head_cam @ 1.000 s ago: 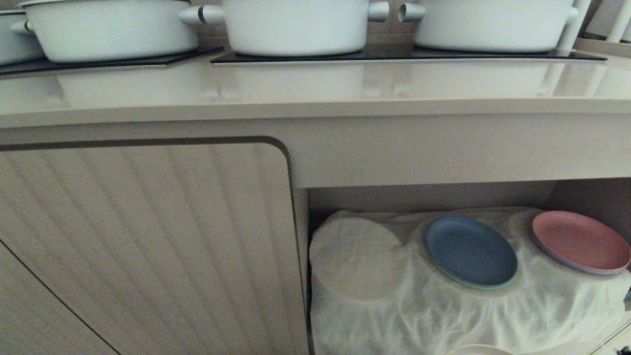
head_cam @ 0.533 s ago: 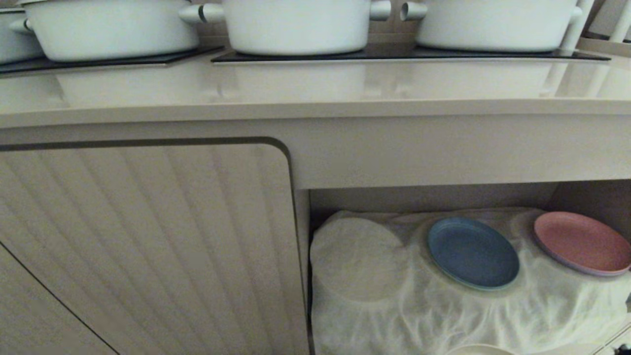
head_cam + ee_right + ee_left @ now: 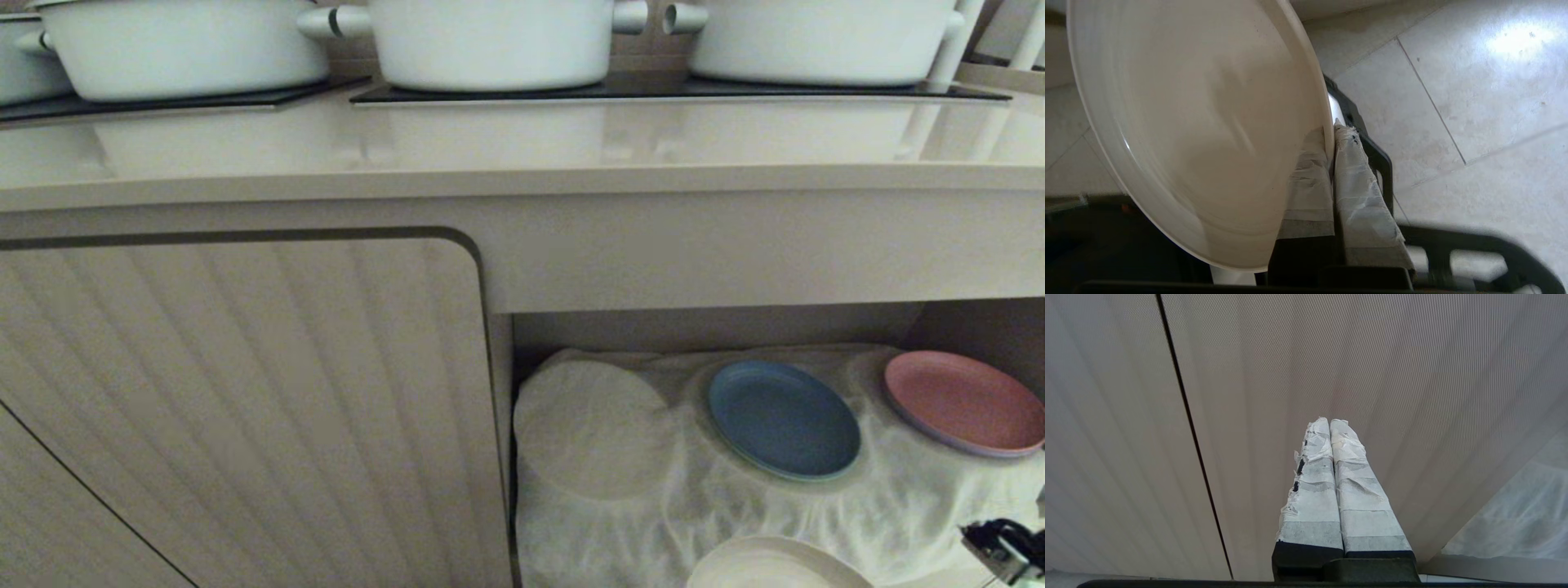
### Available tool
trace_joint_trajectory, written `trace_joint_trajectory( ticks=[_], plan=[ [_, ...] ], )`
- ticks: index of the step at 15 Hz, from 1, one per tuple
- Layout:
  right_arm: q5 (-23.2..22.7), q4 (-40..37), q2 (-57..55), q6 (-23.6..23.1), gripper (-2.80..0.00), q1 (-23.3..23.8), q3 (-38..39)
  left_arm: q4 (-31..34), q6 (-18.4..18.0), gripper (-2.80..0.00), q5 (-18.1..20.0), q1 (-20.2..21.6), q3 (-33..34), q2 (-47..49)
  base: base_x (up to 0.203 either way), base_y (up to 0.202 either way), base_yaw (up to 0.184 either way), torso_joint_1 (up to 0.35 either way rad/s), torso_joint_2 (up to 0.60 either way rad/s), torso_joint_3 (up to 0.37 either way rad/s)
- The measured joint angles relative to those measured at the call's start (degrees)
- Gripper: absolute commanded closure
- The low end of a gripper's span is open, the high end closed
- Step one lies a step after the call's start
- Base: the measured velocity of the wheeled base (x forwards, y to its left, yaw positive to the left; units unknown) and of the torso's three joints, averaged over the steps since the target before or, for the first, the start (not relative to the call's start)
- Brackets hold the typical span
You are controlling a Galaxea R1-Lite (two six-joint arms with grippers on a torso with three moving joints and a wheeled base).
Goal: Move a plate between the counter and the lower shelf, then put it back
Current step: Put the plate in the cupboard
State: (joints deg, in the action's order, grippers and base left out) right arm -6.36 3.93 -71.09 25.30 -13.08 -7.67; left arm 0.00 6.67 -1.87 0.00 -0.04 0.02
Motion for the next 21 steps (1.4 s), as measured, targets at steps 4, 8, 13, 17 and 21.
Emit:
trace_joint_trajectory(
  ticks=[4,8,13,17,21],
  plan=[
    [-0.1,11.6,-9.9,0.2,0.0,0.0,-0.1,0.0,-0.1,0.0,0.0,0.0,0.0,0.0,0.0,0.0,0.0,0.0,0.0,0.0],
    [-0.1,14.7,-13.7,0.4,0.0,0.0,-1.8,0.0,0.0,0.0,0.0,0.0,0.0,0.0,0.0,0.0,0.0,0.0,0.0,0.0],
    [0.0,15.1,-19.6,0.6,0.0,0.0,-6.9,0.0,0.0,0.0,0.0,0.0,0.0,0.0,0.0,0.0,0.0,0.0,0.0,0.0],
    [-0.1,15.1,-22.7,0.7,0.0,0.0,-10.6,0.0,0.0,0.0,0.0,0.0,0.0,0.0,0.0,0.0,0.0,0.0,0.0,0.0],
    [-0.2,14.9,-24.4,1.7,0.0,0.0,-14.3,0.0,0.0,0.0,0.0,0.0,0.0,0.0,0.0,0.0,0.0,0.0,0.0,0.0]
  ],
)
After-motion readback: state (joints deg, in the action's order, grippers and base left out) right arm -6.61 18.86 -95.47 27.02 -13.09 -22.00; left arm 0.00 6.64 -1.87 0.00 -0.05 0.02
